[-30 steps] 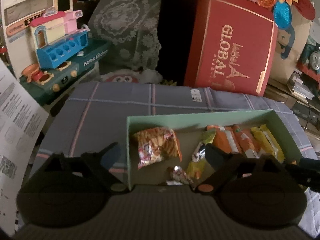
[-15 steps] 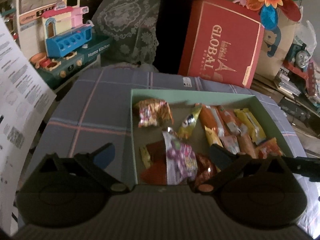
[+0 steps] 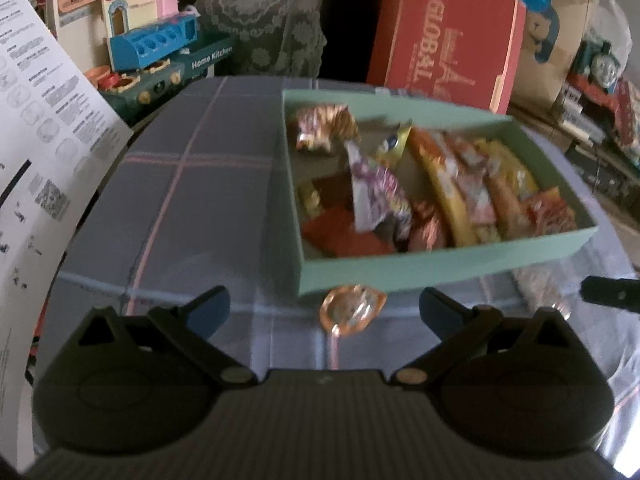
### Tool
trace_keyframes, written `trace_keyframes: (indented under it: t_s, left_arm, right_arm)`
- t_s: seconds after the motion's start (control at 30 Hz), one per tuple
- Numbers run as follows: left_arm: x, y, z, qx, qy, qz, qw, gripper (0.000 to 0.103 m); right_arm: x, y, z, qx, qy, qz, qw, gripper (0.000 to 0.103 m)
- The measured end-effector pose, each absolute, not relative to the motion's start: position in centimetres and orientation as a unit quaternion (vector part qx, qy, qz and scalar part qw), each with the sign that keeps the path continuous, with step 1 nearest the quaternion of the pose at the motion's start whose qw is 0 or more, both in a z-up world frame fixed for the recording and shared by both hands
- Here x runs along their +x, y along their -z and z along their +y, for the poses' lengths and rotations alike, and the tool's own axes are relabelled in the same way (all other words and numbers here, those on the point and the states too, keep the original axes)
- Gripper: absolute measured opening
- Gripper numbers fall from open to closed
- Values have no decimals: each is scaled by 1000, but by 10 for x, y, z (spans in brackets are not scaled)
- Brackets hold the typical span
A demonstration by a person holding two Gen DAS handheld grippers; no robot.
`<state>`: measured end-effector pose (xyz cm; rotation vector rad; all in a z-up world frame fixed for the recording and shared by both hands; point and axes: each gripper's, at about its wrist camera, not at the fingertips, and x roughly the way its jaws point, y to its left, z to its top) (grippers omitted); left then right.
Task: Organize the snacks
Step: 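Grasp the white-pink WINSON packet with the right tool while the left grasps the orange round candy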
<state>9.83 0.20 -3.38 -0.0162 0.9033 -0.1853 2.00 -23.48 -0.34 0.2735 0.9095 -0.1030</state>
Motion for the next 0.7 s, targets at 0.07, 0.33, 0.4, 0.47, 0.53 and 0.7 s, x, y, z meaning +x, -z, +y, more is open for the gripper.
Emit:
trace_keyframes:
  t_s: [0.07,0.33,0.4,0.47,0.53,0.7]
  left_arm:
    - [98,42,2,-5,84,441,894,103]
    - [111,67,-6,5,69,447,892,103]
    - [115,72,-9,9,66,447,892,103]
    - [118,75,-12,13,65,447,892,102]
    - [120,78,-16,16,67,446,893,98]
    - [124,88,-25,24,77,451,889,79]
  right_arm:
    - [16,11,-237,129,66,445,884,103]
    - [26,33,-239,112,108,470,869,103]
    - [32,37,-239,109,110,470,869,102]
    - [39,43,-239,104,113,475,866,98]
    - [47,49,-239,106,118,482,862,91]
    - [60,63,-239,112,114,493,855,73]
